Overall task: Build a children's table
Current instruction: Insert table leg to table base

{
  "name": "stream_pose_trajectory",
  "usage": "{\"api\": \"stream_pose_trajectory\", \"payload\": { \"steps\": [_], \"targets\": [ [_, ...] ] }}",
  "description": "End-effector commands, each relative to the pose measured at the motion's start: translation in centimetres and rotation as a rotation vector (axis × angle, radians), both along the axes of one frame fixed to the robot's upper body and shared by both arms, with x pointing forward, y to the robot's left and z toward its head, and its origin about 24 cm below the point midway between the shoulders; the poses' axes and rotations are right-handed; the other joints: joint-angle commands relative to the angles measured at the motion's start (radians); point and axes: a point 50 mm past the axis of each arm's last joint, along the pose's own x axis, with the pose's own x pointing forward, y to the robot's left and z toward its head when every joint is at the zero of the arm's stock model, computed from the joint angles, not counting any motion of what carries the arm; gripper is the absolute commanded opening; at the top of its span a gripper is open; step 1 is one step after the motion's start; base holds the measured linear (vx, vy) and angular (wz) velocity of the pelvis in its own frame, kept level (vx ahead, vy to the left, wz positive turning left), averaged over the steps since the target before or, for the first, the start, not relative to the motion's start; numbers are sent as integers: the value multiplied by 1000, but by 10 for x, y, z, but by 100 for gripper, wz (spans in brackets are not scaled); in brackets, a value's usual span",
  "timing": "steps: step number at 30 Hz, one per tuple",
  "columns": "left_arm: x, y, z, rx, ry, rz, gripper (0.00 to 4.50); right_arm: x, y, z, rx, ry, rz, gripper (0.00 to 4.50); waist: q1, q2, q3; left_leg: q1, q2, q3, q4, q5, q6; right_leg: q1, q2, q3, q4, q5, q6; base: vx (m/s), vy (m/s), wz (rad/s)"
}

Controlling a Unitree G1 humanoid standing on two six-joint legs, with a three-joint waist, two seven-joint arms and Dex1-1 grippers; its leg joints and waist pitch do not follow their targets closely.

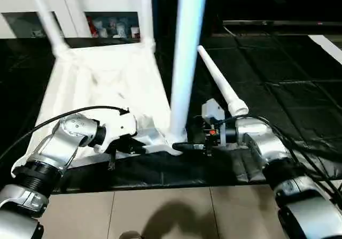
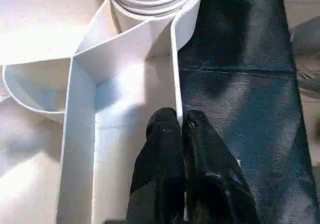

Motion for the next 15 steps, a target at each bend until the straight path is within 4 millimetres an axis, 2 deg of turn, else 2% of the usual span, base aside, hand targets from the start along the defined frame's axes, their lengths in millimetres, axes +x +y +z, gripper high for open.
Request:
{"api": "stream_pose_trajectory", "payload": {
  "steps": [1,5,11,12,15],
  "targets": [
    [-8,-12,-8,43,33,-107,0,4,3,7,5,-16,8,431,-10,5,-90,-1,-4,17,-63,-138,44,64,-52,59,-55,-165,-211,0,0,0],
    [-9,-12,-9,46,34,-114,0,4,4,6,16,-1,29,391,-9,3,-90,-2,-4,18,-63,-140,43,63,-53,60,-58,-192,-200,0,0,0],
    [-9,-10,-10,56,36,-118,0,4,4,5,19,11,46,356,-10,2,-90,-3,-4,17,-62,-133,44,63,-52,59,-56,-187,-201,0,0,0],
    [-9,-10,-11,57,36,-118,0,4,4,4,18,12,47,335,-10,1,-91,-2,-4,17,-62,-133,44,63,-52,59,-56,-190,-201,0,0,0],
    [-9,-9,-11,60,36,-119,0,3,4,2,16,18,46,317,-10,2,-91,-2,-4,17,-61,-136,42,63,-52,59,-55,-188,-203,0,0,0]
  ]
}}
